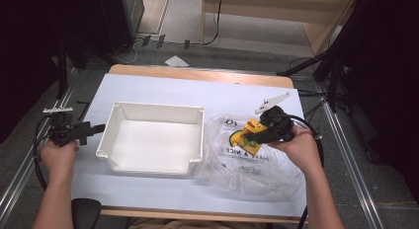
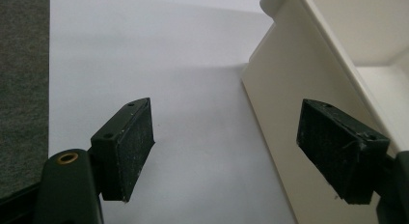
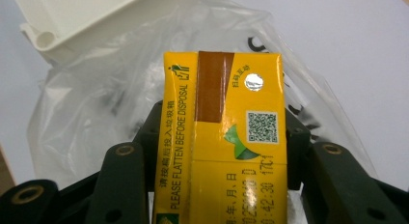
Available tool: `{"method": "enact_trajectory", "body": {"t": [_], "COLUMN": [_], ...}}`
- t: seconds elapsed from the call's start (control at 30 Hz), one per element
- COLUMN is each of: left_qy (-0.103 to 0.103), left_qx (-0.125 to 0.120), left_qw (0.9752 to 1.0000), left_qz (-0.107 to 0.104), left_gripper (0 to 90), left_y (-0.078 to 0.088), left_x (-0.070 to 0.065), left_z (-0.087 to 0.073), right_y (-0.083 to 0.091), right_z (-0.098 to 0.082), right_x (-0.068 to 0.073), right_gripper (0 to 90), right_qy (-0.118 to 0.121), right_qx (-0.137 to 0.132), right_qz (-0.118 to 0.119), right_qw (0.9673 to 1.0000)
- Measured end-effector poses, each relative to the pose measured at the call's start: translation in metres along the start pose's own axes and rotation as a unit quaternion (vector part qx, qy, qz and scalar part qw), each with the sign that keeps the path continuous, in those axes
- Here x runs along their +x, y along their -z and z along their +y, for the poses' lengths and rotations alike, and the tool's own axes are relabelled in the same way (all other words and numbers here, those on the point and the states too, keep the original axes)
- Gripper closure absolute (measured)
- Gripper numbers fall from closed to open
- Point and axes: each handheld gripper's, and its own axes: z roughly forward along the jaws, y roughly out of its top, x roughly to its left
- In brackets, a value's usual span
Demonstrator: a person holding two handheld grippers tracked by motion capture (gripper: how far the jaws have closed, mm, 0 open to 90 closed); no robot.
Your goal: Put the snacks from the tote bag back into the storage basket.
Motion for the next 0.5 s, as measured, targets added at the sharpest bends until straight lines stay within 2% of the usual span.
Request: {"method": "enact_trajectory", "body": {"t": [0.03, 0.23, 0.5], "left_qy": [0.001, 0.002, -0.001], "left_qx": [-0.001, -0.003, 0.003], "left_qw": [1.0, 1.0, 1.0], "left_qz": [0.0, -0.001, -0.004], "left_gripper": [21.7, 21.8, 21.9], "left_y": [0.0, -0.002, -0.005], "left_x": [0.0, 0.0, -0.002], "left_z": [0.0, 0.001, 0.002], "right_y": [0.0, -0.004, -0.007], "right_z": [0.004, 0.011, 0.023], "right_x": [0.003, 0.006, 0.007], "right_gripper": [52.8, 52.8, 52.8], "right_qy": [0.005, 0.022, 0.032], "right_qx": [-0.001, 0.003, -0.003], "right_qz": [0.006, 0.005, 0.024], "right_qw": [1.0, 0.9997, 0.9992]}}
